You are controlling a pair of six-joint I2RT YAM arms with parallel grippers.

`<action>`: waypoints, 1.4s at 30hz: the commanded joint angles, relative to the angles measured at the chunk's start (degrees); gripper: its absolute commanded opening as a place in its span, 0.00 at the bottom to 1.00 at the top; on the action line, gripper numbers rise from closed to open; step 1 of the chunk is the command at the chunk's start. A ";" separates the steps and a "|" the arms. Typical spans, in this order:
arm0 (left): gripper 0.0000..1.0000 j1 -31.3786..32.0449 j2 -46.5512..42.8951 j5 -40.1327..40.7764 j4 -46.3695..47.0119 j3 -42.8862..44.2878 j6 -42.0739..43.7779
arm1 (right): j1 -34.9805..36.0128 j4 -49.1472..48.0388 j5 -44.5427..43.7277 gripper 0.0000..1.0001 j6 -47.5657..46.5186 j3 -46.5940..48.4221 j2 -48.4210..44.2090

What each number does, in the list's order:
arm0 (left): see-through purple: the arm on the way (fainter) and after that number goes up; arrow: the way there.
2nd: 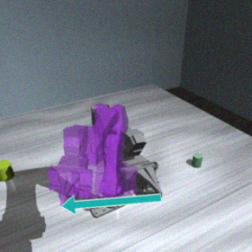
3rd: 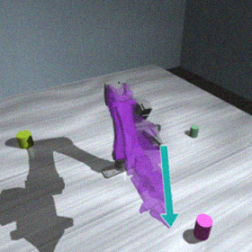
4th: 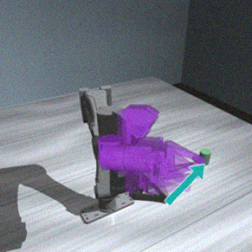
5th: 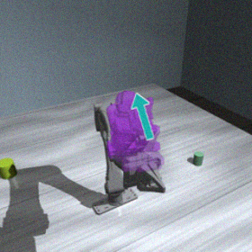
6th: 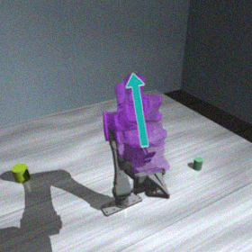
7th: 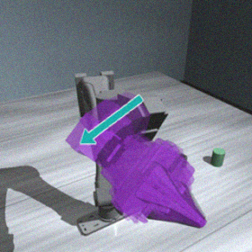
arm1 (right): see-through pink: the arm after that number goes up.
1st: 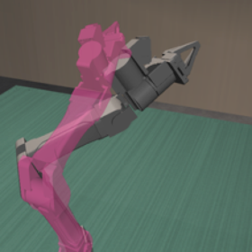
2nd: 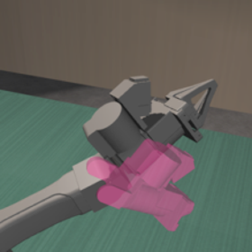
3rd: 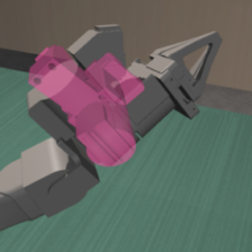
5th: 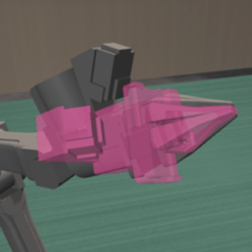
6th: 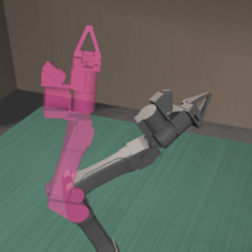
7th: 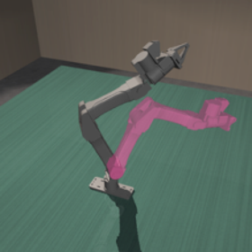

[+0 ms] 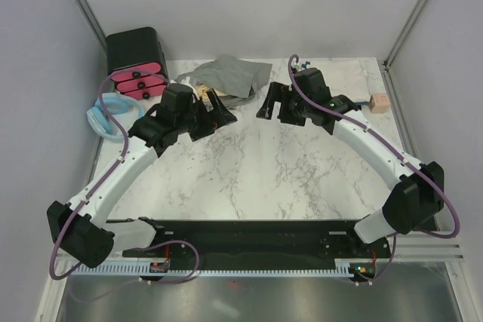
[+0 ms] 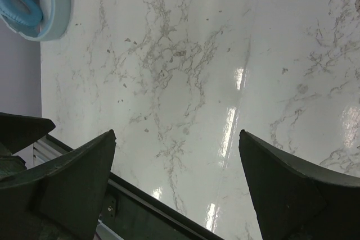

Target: Fold and stack the t-shirts

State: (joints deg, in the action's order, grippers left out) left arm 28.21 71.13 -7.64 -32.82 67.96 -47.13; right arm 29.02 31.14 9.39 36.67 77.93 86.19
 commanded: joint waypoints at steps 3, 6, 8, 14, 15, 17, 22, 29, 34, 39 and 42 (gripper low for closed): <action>1.00 -0.35 -5.99 1.67 2.39 -2.47 -3.32 | -0.36 -2.57 0.55 0.98 2.18 -1.55 -1.38; 1.00 -0.26 -6.01 -0.96 6.89 -3.19 -0.95 | -0.27 -3.01 2.12 0.98 2.79 -1.90 -0.94; 1.00 -0.26 -5.22 -1.76 6.80 -2.75 0.28 | -0.36 -3.27 3.52 0.98 3.32 -1.90 -0.50; 1.00 1.06 -3.81 -0.80 5.23 -0.29 2.14 | -0.27 -5.20 2.66 0.98 4.55 -4.18 -1.55; 1.00 1.06 -3.64 0.07 4.26 0.41 2.05 | -0.27 -6.08 2.48 0.98 4.56 -4.54 -2.25; 1.00 1.06 -3.37 1.04 1.36 1.12 1.43 | -0.27 -7.05 2.21 0.98 4.99 -5.85 -2.96; 1.00 0.97 -3.11 1.84 0.21 1.56 1.26 | -0.36 -7.58 5.80 0.98 6.05 -5.69 -2.17; 1.00 0.97 -2.66 2.19 -1.72 2.09 1.61 | -0.36 -4.95 6.60 0.98 4.56 -3.32 -0.06; 1.00 0.97 -2.58 2.54 -1.81 1.73 1.43 | 0.52 -4.59 3.62 0.98 4.47 -3.49 -2.69; 1.00 0.97 -1.96 2.89 -1.99 1.47 0.90 | 0.34 3.38 -8.98 0.98 -0.69 0.28 -4.28; 1.00 0.80 -1.96 3.33 -2.25 1.03 0.38 | -3.68 11.39 -20.78 0.98 -5.27 5.12 -2.96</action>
State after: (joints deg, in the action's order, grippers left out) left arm 29.06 69.01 -6.00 -34.41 67.77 -47.05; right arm 29.23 33.23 5.19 38.26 76.14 84.44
